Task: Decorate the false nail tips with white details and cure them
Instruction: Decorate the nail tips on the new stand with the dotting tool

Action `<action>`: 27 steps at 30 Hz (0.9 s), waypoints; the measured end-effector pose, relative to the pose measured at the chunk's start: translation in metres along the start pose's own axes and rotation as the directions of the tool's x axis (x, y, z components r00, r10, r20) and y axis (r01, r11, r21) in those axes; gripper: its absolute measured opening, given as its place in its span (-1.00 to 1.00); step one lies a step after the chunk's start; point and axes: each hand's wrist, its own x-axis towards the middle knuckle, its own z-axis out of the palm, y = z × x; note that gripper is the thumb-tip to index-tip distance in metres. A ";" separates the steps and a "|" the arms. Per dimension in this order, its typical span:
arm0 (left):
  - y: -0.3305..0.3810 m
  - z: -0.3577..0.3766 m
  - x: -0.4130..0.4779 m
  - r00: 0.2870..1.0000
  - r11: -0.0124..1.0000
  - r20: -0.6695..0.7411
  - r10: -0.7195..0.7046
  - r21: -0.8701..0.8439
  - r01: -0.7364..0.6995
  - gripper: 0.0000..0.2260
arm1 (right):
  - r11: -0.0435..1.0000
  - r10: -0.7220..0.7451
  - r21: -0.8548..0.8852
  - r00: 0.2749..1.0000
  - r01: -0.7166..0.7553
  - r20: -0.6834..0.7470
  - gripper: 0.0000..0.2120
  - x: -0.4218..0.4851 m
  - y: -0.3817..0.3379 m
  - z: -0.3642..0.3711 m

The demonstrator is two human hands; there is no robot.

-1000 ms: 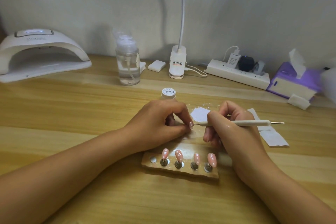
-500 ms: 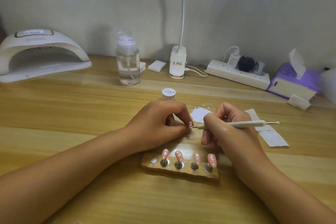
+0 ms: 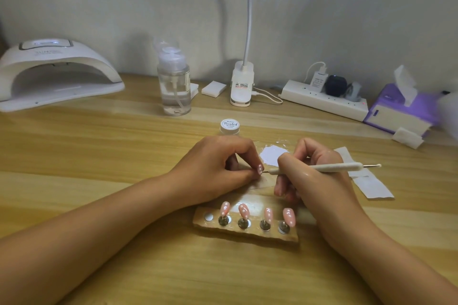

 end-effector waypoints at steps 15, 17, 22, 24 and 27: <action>-0.001 0.001 0.000 1.000 0.999 0.006 -0.013 -0.040 0.014 -0.87 | 0.987 -0.056 0.144 0.994 0.069 -0.090 -0.76 0.003 0.004 -0.003; -0.001 0.001 0.000 1.000 0.999 0.008 -0.012 -0.039 0.013 -0.87 | 0.984 -0.119 0.117 0.982 0.136 -0.147 -0.73 0.004 0.007 -0.004; -0.001 0.001 -0.001 1.000 1.000 0.008 -0.013 -0.028 0.014 -0.85 | 0.961 -0.277 -0.051 0.932 0.273 -0.232 -0.80 0.005 0.009 -0.007; -0.002 0.001 -0.001 1.000 0.999 0.013 -0.021 -0.039 0.021 -0.85 | 0.951 -0.309 -0.068 0.917 0.302 -0.251 -0.80 0.007 0.007 -0.010; -0.001 0.001 -0.001 0.999 0.998 0.022 -0.026 -0.054 0.027 -0.83 | 0.959 -0.283 -0.073 0.927 0.273 -0.247 -0.78 0.012 0.009 -0.016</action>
